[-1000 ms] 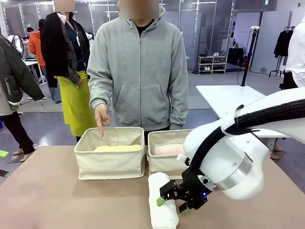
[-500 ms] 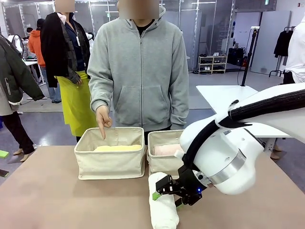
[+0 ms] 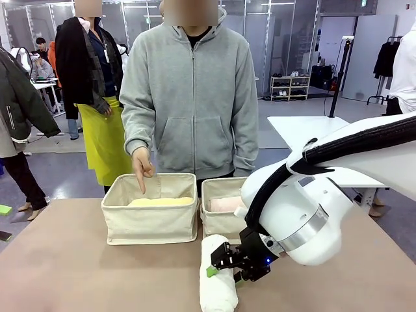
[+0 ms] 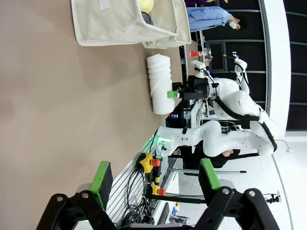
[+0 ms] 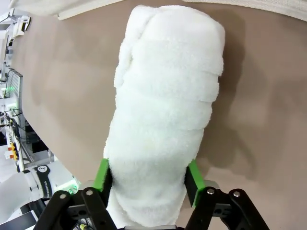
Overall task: Divide the towels into two baskets.
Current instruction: Pick up one hotel-folded towel from the bottom of the table and place it in the Fabric basket indicated by the person.
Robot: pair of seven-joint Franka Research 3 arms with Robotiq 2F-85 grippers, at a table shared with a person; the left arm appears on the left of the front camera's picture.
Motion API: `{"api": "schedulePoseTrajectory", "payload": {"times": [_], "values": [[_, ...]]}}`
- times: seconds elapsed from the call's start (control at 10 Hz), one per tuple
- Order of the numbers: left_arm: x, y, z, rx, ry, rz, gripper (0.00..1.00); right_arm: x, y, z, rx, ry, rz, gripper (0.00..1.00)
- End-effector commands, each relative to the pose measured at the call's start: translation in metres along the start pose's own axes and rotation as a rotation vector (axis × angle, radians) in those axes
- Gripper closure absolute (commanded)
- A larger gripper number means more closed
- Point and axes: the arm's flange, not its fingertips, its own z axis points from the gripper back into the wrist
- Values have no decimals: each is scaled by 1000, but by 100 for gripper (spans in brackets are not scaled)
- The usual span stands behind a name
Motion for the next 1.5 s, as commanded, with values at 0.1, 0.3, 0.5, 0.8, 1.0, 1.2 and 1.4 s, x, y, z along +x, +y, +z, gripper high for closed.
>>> {"api": "schedulePoseTrajectory", "payload": {"times": [0.1,0.3,0.5,0.8,1.0,1.2,1.4], "values": [[-2,-3,0,-14,-16,-8,8,-4,2,-16,-26,-10,27,58],[-2,-3,0,-14,-16,-8,8,-4,4,-2,-14,-11,20,77],[-2,-3,0,-14,-16,-8,8,1,21,36,-36,6,97,77],[-2,-3,0,-14,-16,-8,8,5,66,99,-143,61,369,77],[-2,-3,0,-14,-16,-8,8,11,90,125,-303,131,675,77],[-2,-3,0,-14,-16,-8,8,12,98,132,-380,291,964,77],[-2,-3,0,-14,-16,-8,8,10,100,140,-390,267,1026,77]]}}
